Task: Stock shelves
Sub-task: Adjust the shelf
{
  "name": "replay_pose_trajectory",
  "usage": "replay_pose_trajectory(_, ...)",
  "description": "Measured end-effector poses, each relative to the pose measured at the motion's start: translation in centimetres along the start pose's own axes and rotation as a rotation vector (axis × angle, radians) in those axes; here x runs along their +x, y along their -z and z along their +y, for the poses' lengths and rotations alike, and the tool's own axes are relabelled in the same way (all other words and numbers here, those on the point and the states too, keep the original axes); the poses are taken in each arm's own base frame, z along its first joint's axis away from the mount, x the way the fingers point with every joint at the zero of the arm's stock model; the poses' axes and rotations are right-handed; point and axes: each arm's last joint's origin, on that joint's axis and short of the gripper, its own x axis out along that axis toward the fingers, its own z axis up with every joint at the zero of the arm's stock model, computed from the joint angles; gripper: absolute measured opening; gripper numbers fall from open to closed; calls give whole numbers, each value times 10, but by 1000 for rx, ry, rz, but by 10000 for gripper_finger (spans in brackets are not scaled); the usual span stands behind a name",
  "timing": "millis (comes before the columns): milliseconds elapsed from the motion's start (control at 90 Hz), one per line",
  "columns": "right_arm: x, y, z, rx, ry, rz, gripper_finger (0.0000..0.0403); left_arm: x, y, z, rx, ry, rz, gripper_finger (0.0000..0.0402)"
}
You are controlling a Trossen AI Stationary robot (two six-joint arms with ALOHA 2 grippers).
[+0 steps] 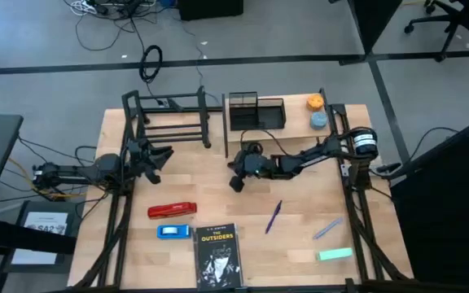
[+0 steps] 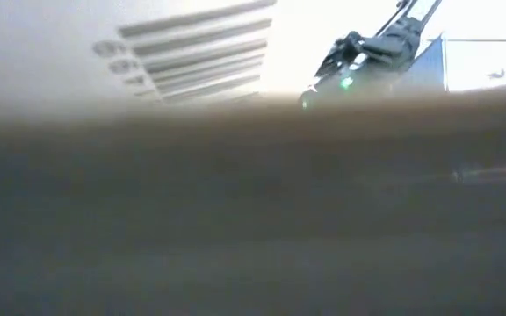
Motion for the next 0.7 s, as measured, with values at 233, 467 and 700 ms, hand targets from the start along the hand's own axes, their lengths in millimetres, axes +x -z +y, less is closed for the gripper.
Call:
replay_pose_trajectory(233,23,-11,-15,-7,44,-17,0,0,3,1,10,-9,27,76)
replay_pose_trajectory(467,30,-16,-29,10,82,-20,0,0,3,1,8,-9,27,76)
replay_pose_trajectory(700,32,-18,-39,19,122,-22,0,0,3,1,9,-10,31,76)
